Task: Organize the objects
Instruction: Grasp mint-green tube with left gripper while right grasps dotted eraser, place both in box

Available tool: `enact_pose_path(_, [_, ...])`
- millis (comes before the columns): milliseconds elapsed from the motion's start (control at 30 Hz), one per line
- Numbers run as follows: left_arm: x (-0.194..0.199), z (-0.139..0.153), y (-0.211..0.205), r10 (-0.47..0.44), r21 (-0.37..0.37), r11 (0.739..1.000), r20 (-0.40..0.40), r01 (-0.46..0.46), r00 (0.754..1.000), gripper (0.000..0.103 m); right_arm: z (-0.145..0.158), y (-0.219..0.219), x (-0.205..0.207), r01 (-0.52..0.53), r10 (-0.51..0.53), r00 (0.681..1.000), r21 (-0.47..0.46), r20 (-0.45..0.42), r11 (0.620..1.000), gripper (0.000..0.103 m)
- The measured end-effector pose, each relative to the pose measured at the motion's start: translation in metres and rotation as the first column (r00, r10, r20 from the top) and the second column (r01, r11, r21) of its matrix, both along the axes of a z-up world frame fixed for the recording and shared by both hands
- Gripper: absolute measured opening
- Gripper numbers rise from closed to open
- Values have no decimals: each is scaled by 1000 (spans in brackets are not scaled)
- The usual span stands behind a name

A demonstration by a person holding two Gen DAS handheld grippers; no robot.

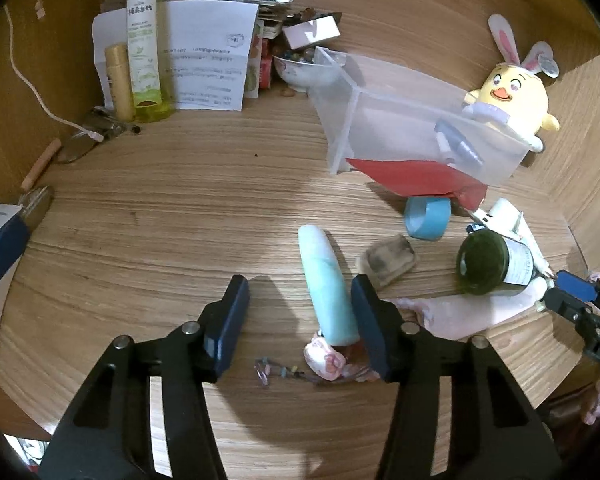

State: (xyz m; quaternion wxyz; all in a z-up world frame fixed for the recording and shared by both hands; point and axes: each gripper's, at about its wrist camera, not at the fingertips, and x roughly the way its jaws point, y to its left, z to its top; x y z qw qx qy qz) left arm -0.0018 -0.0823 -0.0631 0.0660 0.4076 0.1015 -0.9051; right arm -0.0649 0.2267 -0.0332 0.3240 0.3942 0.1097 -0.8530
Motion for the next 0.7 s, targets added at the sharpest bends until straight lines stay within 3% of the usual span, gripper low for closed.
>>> enact_pose_path(133, [-6, -1, -2, -11, -5, 1000, 6, 11, 1000, 54, -4, 3, 0, 7, -7, 1000, 29, -5, 1000, 26])
enact_pose_path(267, [-18, -1, -2, -16, -27, 1000, 7, 16, 1000, 52, -7, 2, -3, 16, -16, 1000, 26, -1, 1000, 25])
enact_pose_path(400, [-25, -2, 0, -23, -50, 998, 2, 23, 1000, 24, -8, 0, -7, 30, -30, 1000, 10, -5, 1000, 22])
enact_pose_path(433, [-26, -2, 0, -23, -54, 998, 0, 23, 1000, 24, -8, 0, -9, 31, -31, 1000, 6, -2, 1000, 16])
enact_pose_path(700, [-19, 0, -5, 0, -32, 999, -17, -1, 1000, 24, 4, 12, -9, 19, -19, 1000, -36, 5, 999, 15])
